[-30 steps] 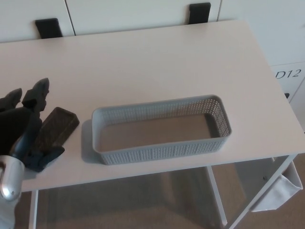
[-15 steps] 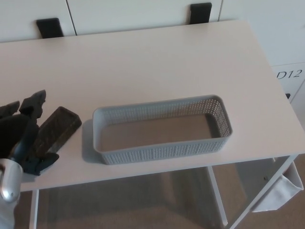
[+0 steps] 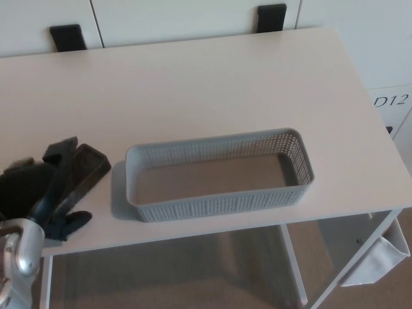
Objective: The robot walks towards a desk on which an eraser is kept on the left hand side and a container is kept on the right hand side. The robot picks up the eraser using its left hand and places it in the container.
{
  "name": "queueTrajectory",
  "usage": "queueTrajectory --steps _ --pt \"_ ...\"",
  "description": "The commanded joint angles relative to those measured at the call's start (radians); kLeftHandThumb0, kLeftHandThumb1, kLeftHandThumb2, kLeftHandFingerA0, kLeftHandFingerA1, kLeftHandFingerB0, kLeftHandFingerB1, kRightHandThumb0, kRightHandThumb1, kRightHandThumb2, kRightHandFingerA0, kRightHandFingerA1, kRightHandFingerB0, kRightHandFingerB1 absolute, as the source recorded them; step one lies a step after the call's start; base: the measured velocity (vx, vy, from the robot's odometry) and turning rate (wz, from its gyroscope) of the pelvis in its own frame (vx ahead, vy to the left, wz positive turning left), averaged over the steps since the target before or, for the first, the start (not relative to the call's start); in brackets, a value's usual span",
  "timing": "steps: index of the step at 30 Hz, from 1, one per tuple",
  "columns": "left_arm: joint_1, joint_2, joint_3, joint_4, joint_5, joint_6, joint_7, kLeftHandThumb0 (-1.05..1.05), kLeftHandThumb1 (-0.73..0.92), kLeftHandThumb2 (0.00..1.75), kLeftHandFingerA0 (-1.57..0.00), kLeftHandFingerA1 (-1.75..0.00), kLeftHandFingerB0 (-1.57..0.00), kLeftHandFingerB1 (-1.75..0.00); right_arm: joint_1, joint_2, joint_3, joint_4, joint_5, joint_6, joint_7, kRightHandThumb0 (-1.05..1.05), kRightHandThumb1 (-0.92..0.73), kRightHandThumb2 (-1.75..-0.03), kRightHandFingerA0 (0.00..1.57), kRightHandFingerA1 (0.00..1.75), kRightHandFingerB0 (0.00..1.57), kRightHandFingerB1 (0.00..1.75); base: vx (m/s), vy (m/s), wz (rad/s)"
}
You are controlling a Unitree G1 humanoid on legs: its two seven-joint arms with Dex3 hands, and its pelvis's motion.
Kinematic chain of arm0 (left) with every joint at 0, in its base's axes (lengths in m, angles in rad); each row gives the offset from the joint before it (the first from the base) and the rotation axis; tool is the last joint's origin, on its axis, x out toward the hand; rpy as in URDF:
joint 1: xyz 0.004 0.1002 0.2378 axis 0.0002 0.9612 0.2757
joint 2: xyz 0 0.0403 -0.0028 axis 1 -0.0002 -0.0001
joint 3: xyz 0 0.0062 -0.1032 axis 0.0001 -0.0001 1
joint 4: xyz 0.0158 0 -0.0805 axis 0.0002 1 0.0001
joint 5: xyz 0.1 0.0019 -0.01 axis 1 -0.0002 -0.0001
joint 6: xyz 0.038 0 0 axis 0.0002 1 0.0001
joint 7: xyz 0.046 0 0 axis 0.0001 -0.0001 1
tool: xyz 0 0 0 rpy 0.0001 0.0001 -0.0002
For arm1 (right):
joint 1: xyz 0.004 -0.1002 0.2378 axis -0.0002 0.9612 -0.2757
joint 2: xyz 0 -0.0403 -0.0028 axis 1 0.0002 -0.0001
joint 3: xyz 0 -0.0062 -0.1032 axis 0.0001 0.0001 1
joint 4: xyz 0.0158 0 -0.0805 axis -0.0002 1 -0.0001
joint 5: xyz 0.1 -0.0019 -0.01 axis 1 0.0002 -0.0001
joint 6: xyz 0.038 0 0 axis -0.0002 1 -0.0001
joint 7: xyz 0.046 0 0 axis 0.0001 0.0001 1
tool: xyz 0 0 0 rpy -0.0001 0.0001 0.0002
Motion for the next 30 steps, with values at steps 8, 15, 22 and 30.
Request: queueTrajectory --steps 8,15,22,30 --pt "0.002 0.049 -0.013 0.03 -0.045 -0.085 -0.051 -0.31 0.71 0.71 -0.95 -1.64 -0.78 -1.05 -0.024 -0.03 0.008 0.009 -0.009 0.005 0.039 -0.31 -0.55 -0.57 0.56 0.41 0.41 0.37 0.0 0.0 0.0" --pt "0.023 0.019 0.054 0.0 -0.085 -0.127 0.03 -0.4 0.55 0.96 -1.22 -1.39 -0.86 -1.16 -0.029 -0.035 0.015 0.004 -0.007 0.019 0.059 -0.31 -0.56 -0.57 0.56 0.41 0.4 0.36 0.0 0.0 0.0" --pt "-0.002 -0.026 0.15 -0.029 -0.113 -0.17 0.137 -0.24 0.71 0.78 -0.99 -1.75 -0.69 -1.58 -0.034 -0.038 0.017 0.004 -0.012 0.019 0.052 -0.31 -0.55 -0.57 0.58 0.41 0.42 0.36 0.0 0.0 0.0" --pt "-0.012 -0.051 0.166 -0.22 -0.083 -0.194 0.159 -0.34 0.71 0.84 -1.16 -1.75 -0.78 -1.2 -0.033 -0.038 0.022 0.004 -0.011 0.022 0.061 -0.3 -0.57 -0.57 0.57 0.41 0.41 0.36 0.0 0.0 0.0"
